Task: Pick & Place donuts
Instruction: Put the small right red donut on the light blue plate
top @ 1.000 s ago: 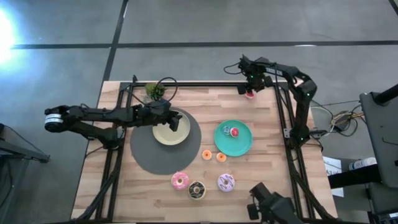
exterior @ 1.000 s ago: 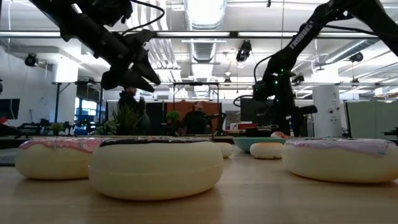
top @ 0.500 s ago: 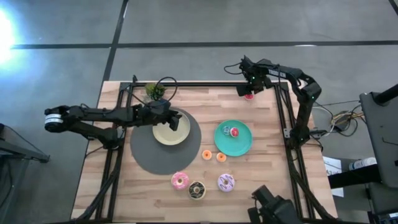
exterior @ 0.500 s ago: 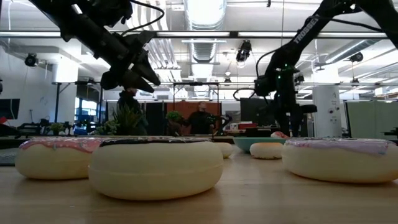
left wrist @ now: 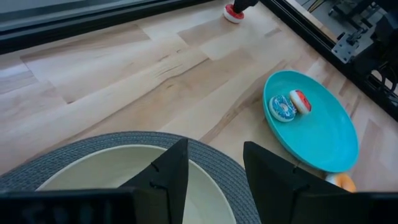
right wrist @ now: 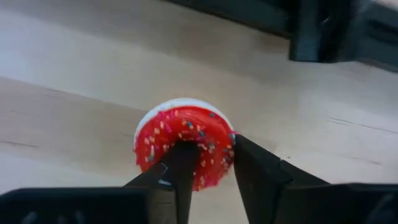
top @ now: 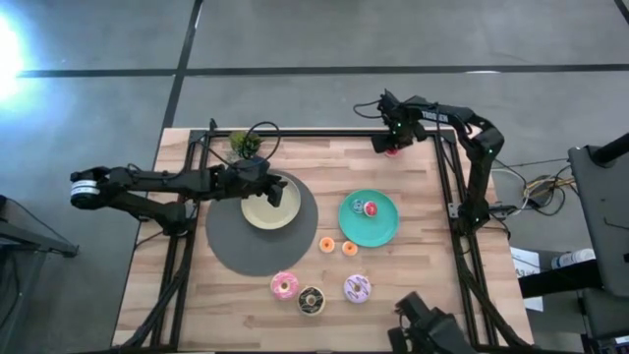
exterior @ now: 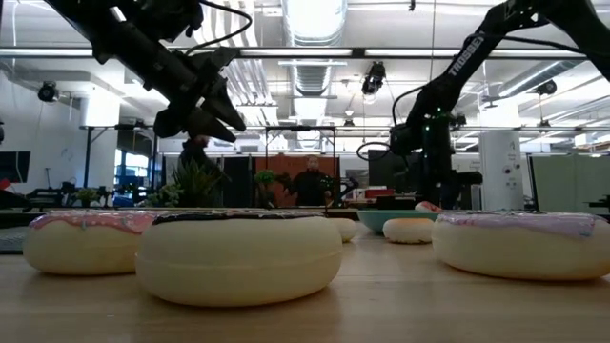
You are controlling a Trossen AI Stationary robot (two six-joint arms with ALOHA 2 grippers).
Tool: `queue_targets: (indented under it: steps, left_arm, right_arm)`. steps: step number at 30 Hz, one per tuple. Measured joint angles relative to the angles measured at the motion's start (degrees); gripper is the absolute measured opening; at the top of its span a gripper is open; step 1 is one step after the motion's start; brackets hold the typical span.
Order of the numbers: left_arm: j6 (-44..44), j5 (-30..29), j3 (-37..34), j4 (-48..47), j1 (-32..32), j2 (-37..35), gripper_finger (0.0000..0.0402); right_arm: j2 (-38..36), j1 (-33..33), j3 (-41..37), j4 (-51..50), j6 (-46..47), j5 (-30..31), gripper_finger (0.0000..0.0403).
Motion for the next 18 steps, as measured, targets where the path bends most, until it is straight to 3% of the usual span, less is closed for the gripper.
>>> queue_targets:
  steps: [8,14,18]
  left_arm:
    - [0.0,-1.0,0.0,-1.2,0.0,0.0,0.0128]
    - [0.5,-1.1,0.0,-1.2,0.0,0.0,0.0128]
    - [0.7,-1.1,0.0,-1.2,0.1,0.0,0.0128]
  right_arm:
    - [-1.2,0.6,0.1,-0.8,-2.0,-0.4,0.003]
    - [-10.1,2.3,0.7,-7.0,-2.6,-0.3,0.0013]
    - [-17.5,8.8,0.0,-13.0,-2.9,-2.0,0.0013]
